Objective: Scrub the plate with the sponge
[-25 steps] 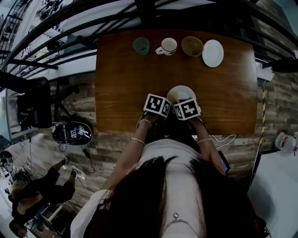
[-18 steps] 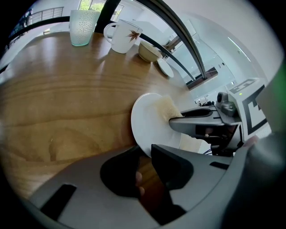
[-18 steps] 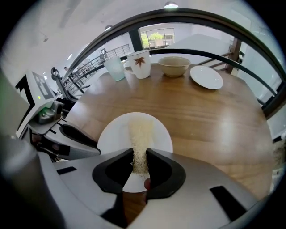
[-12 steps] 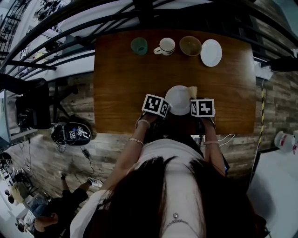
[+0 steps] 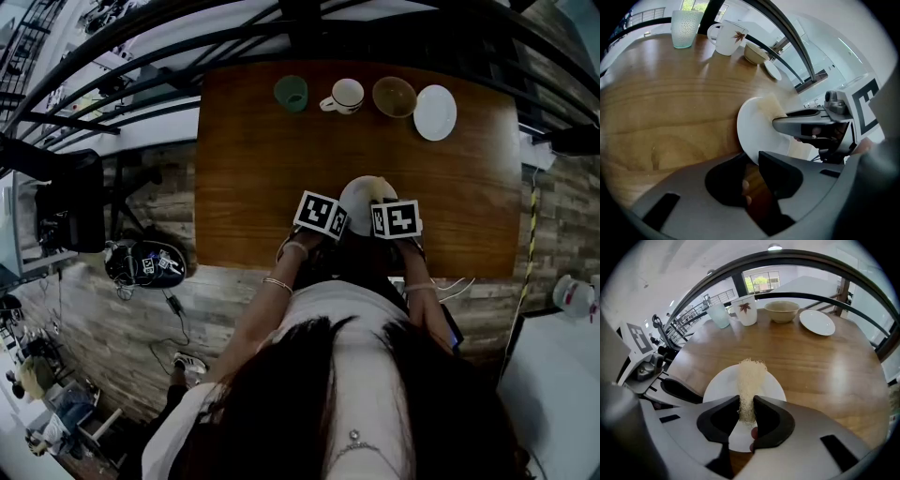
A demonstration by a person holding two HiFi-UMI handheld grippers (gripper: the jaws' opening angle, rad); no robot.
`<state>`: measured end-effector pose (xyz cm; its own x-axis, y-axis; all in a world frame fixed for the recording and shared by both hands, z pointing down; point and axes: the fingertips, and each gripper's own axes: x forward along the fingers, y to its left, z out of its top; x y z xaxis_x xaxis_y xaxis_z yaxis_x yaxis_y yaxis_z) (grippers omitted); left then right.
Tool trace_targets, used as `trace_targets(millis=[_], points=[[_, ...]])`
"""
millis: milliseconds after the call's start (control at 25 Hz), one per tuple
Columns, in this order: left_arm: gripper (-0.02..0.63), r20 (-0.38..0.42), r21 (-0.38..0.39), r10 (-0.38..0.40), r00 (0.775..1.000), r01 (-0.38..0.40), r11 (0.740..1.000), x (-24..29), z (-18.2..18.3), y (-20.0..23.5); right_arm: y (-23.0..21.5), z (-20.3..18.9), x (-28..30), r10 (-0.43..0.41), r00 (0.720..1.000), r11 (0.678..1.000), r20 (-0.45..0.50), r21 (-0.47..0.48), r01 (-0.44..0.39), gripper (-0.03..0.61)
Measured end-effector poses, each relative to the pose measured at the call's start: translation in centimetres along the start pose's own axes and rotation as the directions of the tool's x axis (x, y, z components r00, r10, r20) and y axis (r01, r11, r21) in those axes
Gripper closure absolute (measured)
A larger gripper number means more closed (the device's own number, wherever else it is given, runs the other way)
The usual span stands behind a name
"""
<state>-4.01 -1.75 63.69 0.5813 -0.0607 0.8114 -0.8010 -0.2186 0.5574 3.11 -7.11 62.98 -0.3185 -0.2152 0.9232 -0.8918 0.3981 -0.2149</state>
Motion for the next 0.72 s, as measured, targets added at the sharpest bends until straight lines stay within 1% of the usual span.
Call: trace_targets(millis=[200, 320, 440, 560, 720], points=[[0.523, -0.008, 0.0, -0.002, 1.0, 0.002, 1.0, -0.1, 0.1, 0.0, 3.5, 0.3, 0.9, 0.085, 0.996, 0.995, -0.025, -0.044, -0.086, 0.482], [0.523, -0.017, -0.012, -0.006, 1.0, 0.006, 1.0, 0.0, 0.1, 0.0, 5.0, 0.5, 1.7, 0.134, 0.991, 0.99, -0.02, -0.046, -0.135, 0.482], [0.523, -0.022, -0.008, -0.006, 1.0, 0.005, 1.0, 0.0, -0.1, 0.1, 6.1, 1.0, 2.0, 0.171, 0.985, 0.984, -0.014, -0.051, -0.171, 0.482], [0.523, -0.021, -0.012, 0.0, 1.0, 0.0, 1.0, 0.0, 0.0, 0.2, 6.1, 1.2, 2.2, 0.172, 0.985, 0.983, -0.017, -0.056, -0.172, 0.482], [0.523, -0.019, -0.02, 0.008, 1.0, -0.009, 1.0, 0.0, 0.0, 0.2, 4.9, 0.8, 2.0, 0.139, 0.99, 0.988, -0.012, -0.06, -0.139, 0.482]])
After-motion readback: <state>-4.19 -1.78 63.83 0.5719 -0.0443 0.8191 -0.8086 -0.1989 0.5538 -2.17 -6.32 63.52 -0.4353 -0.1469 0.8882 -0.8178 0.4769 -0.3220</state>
